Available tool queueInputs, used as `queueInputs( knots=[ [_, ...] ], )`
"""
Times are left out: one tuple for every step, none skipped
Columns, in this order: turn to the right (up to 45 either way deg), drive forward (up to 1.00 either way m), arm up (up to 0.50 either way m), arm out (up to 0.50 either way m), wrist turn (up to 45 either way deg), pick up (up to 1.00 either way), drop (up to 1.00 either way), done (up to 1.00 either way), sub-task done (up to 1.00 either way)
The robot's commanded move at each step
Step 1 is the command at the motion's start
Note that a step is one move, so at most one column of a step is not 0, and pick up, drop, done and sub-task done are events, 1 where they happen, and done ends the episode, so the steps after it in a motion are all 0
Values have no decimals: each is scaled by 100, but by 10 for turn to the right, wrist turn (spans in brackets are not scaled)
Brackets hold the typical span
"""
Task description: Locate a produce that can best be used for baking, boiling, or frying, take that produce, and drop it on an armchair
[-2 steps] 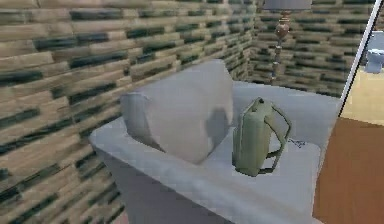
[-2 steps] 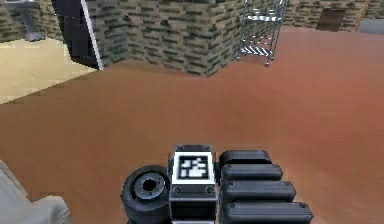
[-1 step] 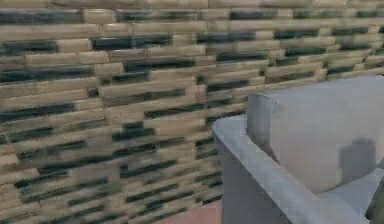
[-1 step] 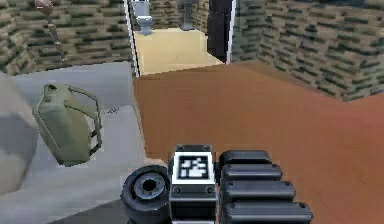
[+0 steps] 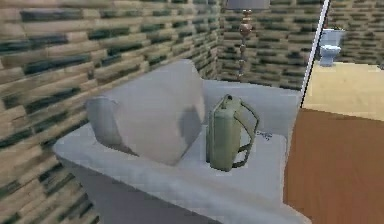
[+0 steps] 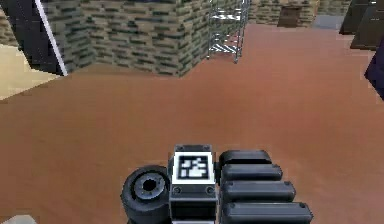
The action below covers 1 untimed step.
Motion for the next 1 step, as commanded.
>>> queueInputs(
  knots=[
    [450, 0, 0, 0, 0, 0, 0, 0, 0]
  ],
)
